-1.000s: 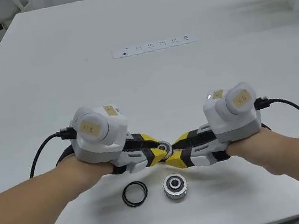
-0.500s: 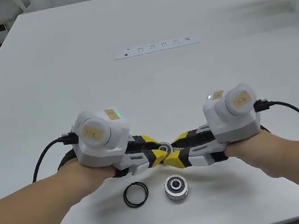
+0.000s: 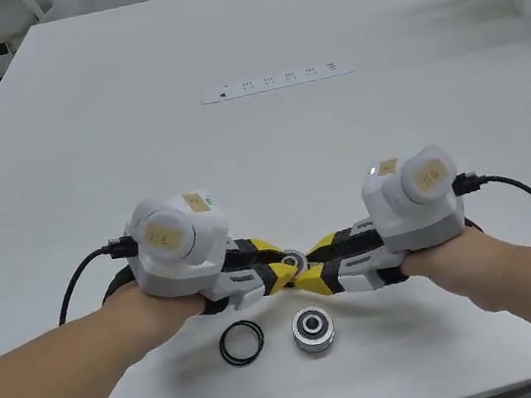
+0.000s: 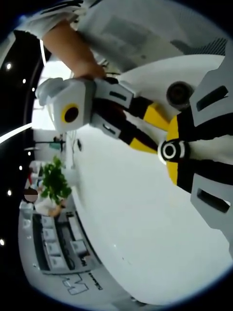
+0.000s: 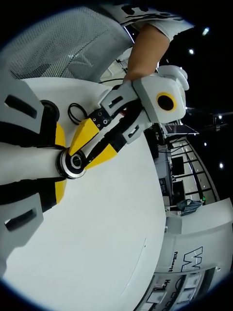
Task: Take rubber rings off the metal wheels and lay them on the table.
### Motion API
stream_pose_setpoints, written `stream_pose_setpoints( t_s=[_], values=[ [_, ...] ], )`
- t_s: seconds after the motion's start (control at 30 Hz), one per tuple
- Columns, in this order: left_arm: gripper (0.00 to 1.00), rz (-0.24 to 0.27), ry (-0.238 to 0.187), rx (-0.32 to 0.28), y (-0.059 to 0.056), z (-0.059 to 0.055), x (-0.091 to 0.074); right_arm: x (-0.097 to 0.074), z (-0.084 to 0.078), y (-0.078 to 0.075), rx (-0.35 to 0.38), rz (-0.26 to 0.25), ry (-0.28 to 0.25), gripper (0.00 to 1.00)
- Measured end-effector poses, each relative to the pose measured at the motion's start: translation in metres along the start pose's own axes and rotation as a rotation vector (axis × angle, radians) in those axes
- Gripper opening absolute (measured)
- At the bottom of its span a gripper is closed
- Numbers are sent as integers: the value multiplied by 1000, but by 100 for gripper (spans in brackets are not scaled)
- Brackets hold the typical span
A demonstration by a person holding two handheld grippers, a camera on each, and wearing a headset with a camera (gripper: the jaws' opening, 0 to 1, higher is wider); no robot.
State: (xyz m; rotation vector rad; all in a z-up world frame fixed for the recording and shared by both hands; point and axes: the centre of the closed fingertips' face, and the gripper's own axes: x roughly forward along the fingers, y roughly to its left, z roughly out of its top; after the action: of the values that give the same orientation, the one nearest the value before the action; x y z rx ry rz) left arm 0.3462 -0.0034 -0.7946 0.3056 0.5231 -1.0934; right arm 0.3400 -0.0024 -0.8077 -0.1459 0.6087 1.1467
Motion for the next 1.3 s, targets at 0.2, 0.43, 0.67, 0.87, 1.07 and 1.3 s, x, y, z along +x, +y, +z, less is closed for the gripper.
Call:
stream_pose_setpoints(
  t_s=[0.2,0.43,0.67,0.87,1.07,1.3],
  values=[
    [14,1,-2,0,0,0,0,-1,-1,1,-7,0,4,17],
    [14,5,-6,-4,0,0,0,-4,-4,0,-4,6,12,12],
    [14,8,-6,-5,-1,-1,0,-4,-6,-1,14,9,17,5],
    [13,8,-1,1,-1,-1,0,-5,-6,-1,39,11,14,2],
    [13,9,0,5,-1,-2,-1,-8,-5,-6,88,8,-1,0],
    [13,14,9,19,-1,-2,-1,-8,-5,-8,145,-5,-15,0]
  ],
)
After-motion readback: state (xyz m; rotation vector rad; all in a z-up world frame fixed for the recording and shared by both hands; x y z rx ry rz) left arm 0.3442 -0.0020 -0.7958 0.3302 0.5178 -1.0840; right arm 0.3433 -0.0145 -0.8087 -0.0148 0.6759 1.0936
